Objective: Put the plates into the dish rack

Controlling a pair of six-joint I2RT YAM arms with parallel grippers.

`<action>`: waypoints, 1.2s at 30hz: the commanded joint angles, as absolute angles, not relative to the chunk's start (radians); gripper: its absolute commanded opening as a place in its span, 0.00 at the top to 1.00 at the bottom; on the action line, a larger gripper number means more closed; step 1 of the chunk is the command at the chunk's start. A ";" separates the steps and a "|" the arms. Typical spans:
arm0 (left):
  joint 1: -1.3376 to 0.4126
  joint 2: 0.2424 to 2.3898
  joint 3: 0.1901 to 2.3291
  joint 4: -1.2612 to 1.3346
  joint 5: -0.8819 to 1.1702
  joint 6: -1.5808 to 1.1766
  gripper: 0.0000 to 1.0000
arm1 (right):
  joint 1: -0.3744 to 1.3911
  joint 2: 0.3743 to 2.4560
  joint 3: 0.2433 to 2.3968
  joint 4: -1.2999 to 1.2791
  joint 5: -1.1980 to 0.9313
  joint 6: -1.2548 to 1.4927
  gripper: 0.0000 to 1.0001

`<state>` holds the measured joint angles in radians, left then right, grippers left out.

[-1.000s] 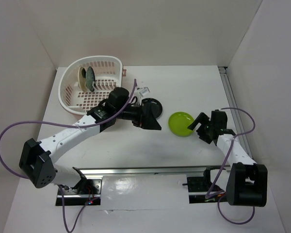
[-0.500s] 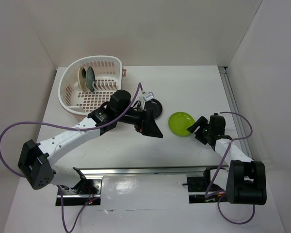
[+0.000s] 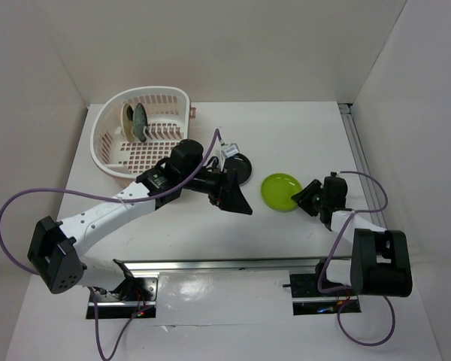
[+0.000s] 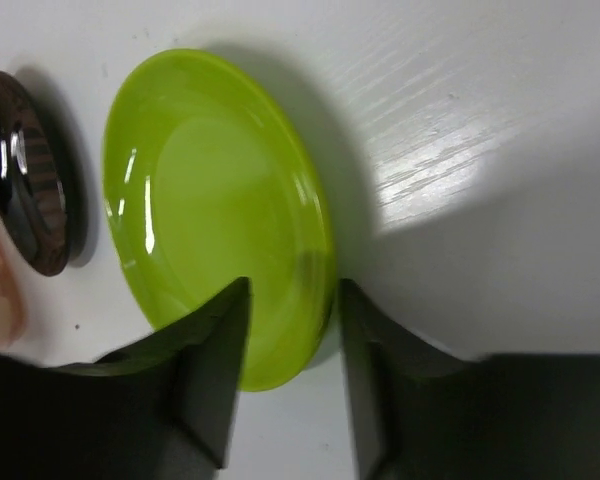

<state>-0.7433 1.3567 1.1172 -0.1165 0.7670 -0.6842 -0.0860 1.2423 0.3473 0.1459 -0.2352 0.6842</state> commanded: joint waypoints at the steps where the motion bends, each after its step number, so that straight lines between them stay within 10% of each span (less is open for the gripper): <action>1: -0.749 1.355 1.149 -0.103 0.799 -0.669 0.00 | -0.091 1.299 0.310 0.150 -0.210 0.690 0.56; 14: -0.749 1.385 1.158 -0.103 0.810 -0.650 0.00 | -0.100 1.371 0.328 0.150 -0.161 0.741 1.00; 36: -0.749 1.558 1.532 -0.345 0.591 -0.531 0.00 | -0.094 1.003 0.788 -0.268 -0.015 0.657 1.00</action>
<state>-0.7433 1.5372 1.4620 -0.2970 0.6544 -0.5838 -0.1085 1.0435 0.7338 -0.1539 -0.0536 0.7193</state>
